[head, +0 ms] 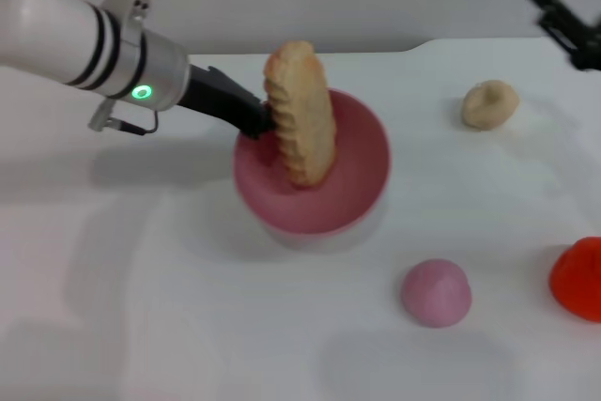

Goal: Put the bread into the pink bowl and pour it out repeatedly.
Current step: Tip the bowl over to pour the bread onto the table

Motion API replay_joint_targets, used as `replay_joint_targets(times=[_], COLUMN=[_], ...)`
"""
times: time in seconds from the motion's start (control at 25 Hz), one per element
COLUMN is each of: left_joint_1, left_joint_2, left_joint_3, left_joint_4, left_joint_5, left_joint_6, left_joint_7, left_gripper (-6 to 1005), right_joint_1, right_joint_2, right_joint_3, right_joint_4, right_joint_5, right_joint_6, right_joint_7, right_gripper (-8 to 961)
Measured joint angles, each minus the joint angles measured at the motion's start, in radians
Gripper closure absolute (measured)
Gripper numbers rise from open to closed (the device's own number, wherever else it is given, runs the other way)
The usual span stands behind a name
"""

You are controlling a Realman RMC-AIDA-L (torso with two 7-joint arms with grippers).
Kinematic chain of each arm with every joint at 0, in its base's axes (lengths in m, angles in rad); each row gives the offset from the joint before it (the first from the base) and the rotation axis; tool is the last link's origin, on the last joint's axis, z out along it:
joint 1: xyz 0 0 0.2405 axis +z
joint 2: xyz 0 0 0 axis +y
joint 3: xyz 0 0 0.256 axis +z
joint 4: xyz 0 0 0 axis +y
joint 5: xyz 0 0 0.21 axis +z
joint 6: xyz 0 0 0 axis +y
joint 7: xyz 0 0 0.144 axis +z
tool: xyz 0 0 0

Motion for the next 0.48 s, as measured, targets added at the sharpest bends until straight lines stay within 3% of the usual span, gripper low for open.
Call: replay_joint_targets(times=[0.28,0.48], left_joint_1=[-0.007,-0.012], left_joint_2=[-0.002,-0.003], left_joint_3=[0.150,0.222], left_joint_4=[0.006,0.013], left_joint_5=[-0.056,-0.057], left_joint_6=[-0.094,-0.180], left_joint_7=[-0.003,-0.004], left_gripper=[956,955], right_joint_1=[-0.050,-0.085], right_joint_2=[0.000,-0.001], right_joint_3=[0.250,0.393], right_joint_4=[0.219,0.305], right_joint_5=[0.024,0.025], right_joint_6=[0.192,0.316], right_joint_7=[-0.104,-0.111], right_gripper=[276,276])
